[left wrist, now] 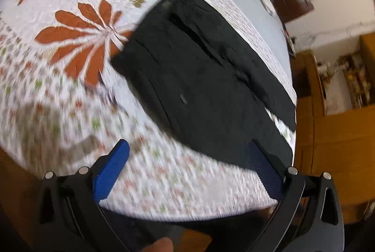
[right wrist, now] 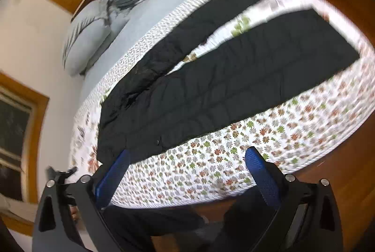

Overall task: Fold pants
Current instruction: 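Grasp the pant leg hems with the left and right grippers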

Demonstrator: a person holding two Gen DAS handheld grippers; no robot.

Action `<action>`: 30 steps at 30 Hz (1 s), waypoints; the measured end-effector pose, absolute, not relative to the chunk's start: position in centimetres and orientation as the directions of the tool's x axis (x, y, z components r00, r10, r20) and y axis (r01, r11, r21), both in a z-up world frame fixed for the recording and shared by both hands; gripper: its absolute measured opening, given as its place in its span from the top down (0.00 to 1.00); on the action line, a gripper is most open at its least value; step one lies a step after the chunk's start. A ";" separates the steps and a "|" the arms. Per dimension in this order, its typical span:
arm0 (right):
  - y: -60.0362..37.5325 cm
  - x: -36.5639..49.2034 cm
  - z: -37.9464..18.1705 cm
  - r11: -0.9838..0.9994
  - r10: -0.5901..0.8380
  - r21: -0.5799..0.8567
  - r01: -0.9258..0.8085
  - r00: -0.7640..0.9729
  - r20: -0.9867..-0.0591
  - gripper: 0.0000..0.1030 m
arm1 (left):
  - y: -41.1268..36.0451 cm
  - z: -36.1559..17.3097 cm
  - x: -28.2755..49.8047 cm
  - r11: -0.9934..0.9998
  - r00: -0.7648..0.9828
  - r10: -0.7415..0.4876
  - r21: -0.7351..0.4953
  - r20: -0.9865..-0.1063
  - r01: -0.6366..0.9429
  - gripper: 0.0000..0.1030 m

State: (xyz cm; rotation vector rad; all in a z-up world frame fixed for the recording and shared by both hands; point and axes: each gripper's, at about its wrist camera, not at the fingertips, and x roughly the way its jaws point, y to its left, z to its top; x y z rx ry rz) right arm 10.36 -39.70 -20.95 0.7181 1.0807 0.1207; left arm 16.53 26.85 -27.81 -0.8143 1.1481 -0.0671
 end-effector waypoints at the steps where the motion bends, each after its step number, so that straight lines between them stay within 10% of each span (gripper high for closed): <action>1: -40.3 10.8 -22.0 0.751 0.437 0.603 0.269 0.481 -0.760 0.03 | 27.7 -28.9 17.6 0.706 0.444 -0.428 -0.598 -0.787 -0.379 0.03; 26: -63.8 11.6 -34.2 0.342 0.299 0.732 0.590 0.670 -0.680 0.03 | 26.6 -36.1 25.7 0.668 0.386 -0.357 -0.521 -0.851 -0.531 0.03; 30: -66.9 11.6 -36.1 0.268 0.280 0.759 0.593 0.706 -0.650 0.03 | 25.7 -35.7 25.7 0.728 0.353 -0.269 -0.429 -0.896 -0.535 0.29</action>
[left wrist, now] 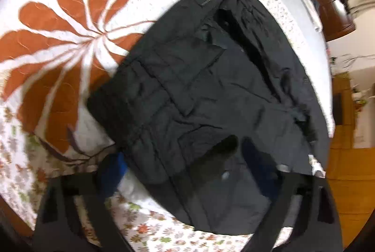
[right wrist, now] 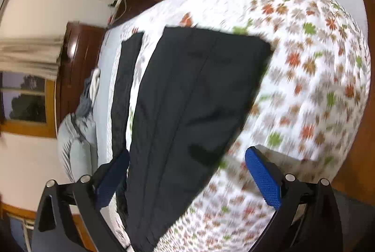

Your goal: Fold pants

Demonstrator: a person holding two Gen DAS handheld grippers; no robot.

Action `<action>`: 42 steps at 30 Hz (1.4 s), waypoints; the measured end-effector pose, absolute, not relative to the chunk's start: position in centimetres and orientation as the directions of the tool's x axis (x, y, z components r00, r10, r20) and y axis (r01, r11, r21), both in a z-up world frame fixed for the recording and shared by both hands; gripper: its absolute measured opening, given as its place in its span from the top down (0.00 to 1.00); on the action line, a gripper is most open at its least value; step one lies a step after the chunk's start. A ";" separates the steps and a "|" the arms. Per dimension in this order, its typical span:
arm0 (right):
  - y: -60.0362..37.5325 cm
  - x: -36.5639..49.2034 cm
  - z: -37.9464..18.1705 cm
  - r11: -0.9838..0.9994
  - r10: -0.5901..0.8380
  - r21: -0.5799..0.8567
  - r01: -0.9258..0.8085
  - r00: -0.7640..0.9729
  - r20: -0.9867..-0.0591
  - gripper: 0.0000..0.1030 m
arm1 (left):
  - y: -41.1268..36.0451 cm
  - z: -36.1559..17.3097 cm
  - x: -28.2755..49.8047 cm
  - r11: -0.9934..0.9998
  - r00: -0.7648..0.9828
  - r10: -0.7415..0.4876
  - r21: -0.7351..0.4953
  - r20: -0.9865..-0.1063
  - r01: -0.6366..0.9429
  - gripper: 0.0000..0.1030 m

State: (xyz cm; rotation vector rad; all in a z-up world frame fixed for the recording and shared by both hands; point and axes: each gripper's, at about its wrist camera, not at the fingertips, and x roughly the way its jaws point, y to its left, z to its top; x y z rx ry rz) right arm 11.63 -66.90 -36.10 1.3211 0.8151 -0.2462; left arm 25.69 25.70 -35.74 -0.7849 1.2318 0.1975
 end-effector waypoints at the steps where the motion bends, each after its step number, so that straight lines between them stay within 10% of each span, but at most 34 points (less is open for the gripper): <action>1: -67.3 11.7 -36.4 0.260 0.280 0.766 0.588 0.713 -0.643 0.03 | 25.9 -35.8 25.5 0.723 0.351 -0.247 -0.413 -0.903 -0.554 0.32; 9: -67.8 14.2 -37.1 0.279 0.270 0.759 0.588 0.711 -0.649 0.04 | 26.8 -35.4 24.0 0.691 0.384 -0.226 -0.425 -0.895 -0.584 0.70; 11: -67.5 14.2 -36.7 0.307 0.263 0.754 0.581 0.710 -0.654 0.24 | 26.9 -35.0 23.8 0.677 0.392 -0.246 -0.447 -0.886 -0.585 0.81; 12: -67.5 14.1 -36.6 0.310 0.277 0.765 0.565 0.716 -0.641 0.65 | 26.9 -34.9 23.9 0.676 0.392 -0.246 -0.447 -0.886 -0.586 0.83; 13: -67.8 13.9 -36.9 0.291 0.288 0.771 0.566 0.717 -0.635 0.78 | 26.9 -34.7 23.9 0.676 0.391 -0.245 -0.445 -0.887 -0.587 0.84; 19: -67.4 13.7 -36.5 0.285 0.304 0.788 0.545 0.729 -0.614 0.93 | 27.2 -33.8 23.9 0.648 0.397 -0.237 -0.448 -0.887 -0.616 0.88; 31: -60.7 12.4 -35.5 0.453 0.387 0.720 0.526 0.611 -0.690 0.94 | 32.0 -33.7 17.3 0.571 0.399 -0.161 -0.414 -0.903 -0.708 0.87; 35: -60.7 13.1 -37.2 0.474 0.386 0.674 0.567 0.554 -0.738 0.88 | 32.0 -34.2 17.7 0.583 0.396 -0.183 -0.423 -0.900 -0.694 0.73; 39: -61.2 13.1 -34.6 0.512 0.397 0.655 0.556 0.523 -0.754 0.33 | 31.8 -31.7 17.7 0.638 0.383 -0.158 -0.390 -0.910 -0.664 0.22; 42: -63.0 12.3 -31.5 0.588 0.288 0.557 0.587 0.491 -0.822 0.23 | 33.5 -28.6 18.1 0.724 0.368 -0.062 -0.296 -0.928 -0.623 0.16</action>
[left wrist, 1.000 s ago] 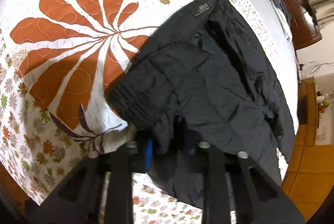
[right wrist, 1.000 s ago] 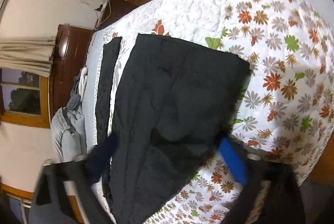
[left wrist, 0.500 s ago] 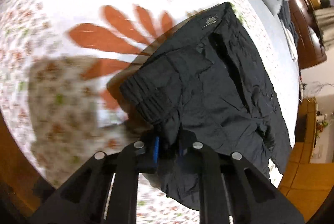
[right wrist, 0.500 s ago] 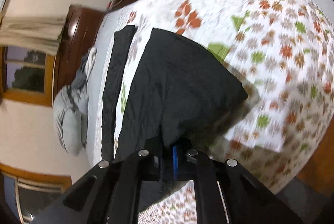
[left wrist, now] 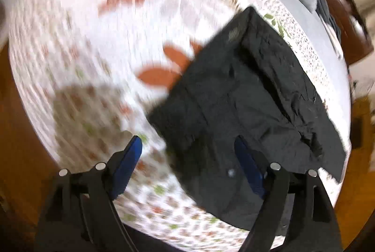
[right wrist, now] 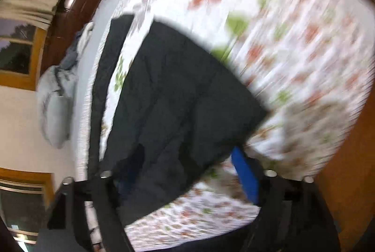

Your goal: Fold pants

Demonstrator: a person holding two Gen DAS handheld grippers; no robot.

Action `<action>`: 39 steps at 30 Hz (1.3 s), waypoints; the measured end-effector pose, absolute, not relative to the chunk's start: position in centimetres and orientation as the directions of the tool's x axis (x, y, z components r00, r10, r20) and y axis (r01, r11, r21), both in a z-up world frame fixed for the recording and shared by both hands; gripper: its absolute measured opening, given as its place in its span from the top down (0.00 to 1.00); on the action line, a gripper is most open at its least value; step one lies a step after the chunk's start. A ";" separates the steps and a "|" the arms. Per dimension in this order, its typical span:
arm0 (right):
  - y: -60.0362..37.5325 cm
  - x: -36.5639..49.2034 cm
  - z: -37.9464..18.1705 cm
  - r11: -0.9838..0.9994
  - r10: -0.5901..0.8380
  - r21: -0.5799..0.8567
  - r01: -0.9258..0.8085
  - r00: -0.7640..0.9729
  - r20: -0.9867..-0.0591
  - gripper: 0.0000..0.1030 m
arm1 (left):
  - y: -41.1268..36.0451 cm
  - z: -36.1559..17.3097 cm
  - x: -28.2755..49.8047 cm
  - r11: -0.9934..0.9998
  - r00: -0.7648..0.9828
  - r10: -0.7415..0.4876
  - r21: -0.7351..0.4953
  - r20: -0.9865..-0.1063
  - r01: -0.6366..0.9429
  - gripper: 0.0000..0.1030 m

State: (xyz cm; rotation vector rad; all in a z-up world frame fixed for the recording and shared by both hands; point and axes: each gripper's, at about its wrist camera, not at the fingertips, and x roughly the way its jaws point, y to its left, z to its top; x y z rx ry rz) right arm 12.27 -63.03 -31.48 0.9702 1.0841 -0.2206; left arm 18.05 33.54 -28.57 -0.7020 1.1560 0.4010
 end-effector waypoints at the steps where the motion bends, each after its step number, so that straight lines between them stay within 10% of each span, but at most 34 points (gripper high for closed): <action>1: -63.9 12.1 -29.9 0.617 0.232 0.509 0.600 0.480 -0.846 0.23 | 34.3 -27.5 19.0 0.749 0.384 -0.059 -0.295 -0.922 -0.594 0.13; 9: -61.8 20.5 -24.0 0.747 0.294 0.524 0.409 0.503 -0.812 0.12 | 37.3 -24.7 35.4 0.876 0.450 -0.184 -0.354 -0.874 -0.329 0.06; 22: -54.4 41.2 -27.7 0.790 0.465 0.570 0.228 0.383 -0.798 0.12 | 38.9 -36.0 50.5 0.894 0.267 -0.315 -0.379 -0.911 -0.238 0.08; 25: -55.0 44.9 -27.7 0.796 0.473 0.570 0.203 0.380 -0.795 0.12 | 38.1 -36.0 50.9 0.891 0.281 -0.352 -0.412 -0.893 -0.192 0.45; 28: -56.5 49.4 -27.2 0.819 0.450 0.543 0.187 0.380 -0.808 0.12 | 37.6 -36.3 51.1 0.907 0.270 -0.326 -0.380 -0.906 -0.180 0.60; 39: -60.6 64.4 -29.8 0.883 0.337 0.423 0.204 0.351 -0.874 0.12 | 37.8 -36.8 50.8 0.911 0.285 -0.277 -0.345 -0.918 -0.225 0.76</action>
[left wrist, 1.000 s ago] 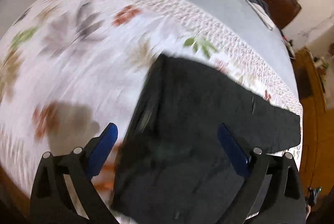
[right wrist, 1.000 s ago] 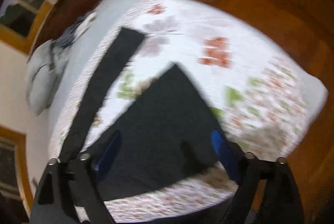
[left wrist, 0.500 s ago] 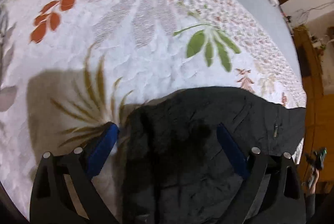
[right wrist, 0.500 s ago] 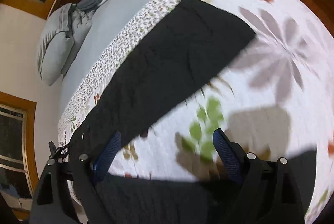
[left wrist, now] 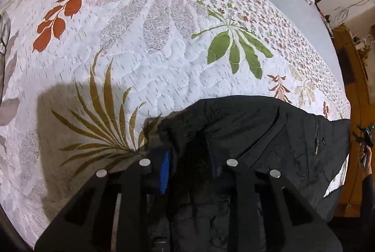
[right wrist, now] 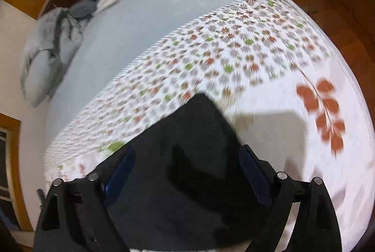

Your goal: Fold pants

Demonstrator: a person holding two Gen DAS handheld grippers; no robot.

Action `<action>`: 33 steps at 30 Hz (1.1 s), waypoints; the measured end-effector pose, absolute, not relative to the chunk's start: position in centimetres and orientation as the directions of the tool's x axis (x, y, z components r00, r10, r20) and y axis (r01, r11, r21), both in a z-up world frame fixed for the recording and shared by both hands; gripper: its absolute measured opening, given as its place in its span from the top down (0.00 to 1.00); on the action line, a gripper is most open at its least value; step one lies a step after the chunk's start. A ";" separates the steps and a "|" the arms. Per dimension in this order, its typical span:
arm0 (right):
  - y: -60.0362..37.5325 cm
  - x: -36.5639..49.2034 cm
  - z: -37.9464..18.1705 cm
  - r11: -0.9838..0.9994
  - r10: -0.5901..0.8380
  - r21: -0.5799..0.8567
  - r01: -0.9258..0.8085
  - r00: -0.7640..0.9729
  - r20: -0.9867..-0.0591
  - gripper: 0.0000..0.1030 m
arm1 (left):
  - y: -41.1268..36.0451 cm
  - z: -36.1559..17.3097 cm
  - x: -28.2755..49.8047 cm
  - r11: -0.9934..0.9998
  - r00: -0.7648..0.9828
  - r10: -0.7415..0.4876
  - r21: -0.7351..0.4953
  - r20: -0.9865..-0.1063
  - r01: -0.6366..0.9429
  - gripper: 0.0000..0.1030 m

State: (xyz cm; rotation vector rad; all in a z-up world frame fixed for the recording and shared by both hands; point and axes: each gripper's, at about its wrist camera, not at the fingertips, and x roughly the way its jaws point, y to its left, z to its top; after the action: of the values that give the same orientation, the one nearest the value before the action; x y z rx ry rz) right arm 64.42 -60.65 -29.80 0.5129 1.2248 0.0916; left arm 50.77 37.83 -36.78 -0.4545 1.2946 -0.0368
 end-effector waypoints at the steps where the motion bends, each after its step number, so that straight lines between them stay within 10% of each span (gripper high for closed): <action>1: -60.3 65.5 -30.3 0.891 0.331 0.410 0.193 0.342 -0.880 0.12 | 37.9 -37.0 50.8 0.909 0.283 -0.277 -0.346 -0.918 -0.233 0.76; 9: -57.9 69.1 -33.3 0.936 0.289 0.329 0.123 0.264 -0.920 0.17 | 37.6 -37.1 51.2 0.914 0.265 -0.247 -0.315 -0.932 -0.257 0.75; 12: -57.5 68.7 -32.9 0.938 0.299 0.332 0.097 0.254 -0.920 0.87 | 37.2 -36.4 51.1 0.925 0.267 -0.208 -0.278 -0.941 -0.260 0.86; 13: -57.5 68.1 -32.2 0.940 0.301 0.332 0.081 0.268 -0.915 0.89 | 37.2 -36.0 51.0 0.924 0.279 -0.195 -0.271 -0.940 -0.268 0.87; 33: -63.1 47.9 -14.4 0.927 0.289 0.374 0.033 0.571 -0.768 0.93 | 35.3 -18.5 40.2 0.903 0.639 -0.221 -0.402 -0.736 -0.151 0.89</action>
State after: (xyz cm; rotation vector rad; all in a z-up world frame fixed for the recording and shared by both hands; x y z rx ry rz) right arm 47.87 -63.14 -14.40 0.3690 0.9568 0.1540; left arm 40.18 35.25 -18.55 -0.4565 0.8843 -0.0417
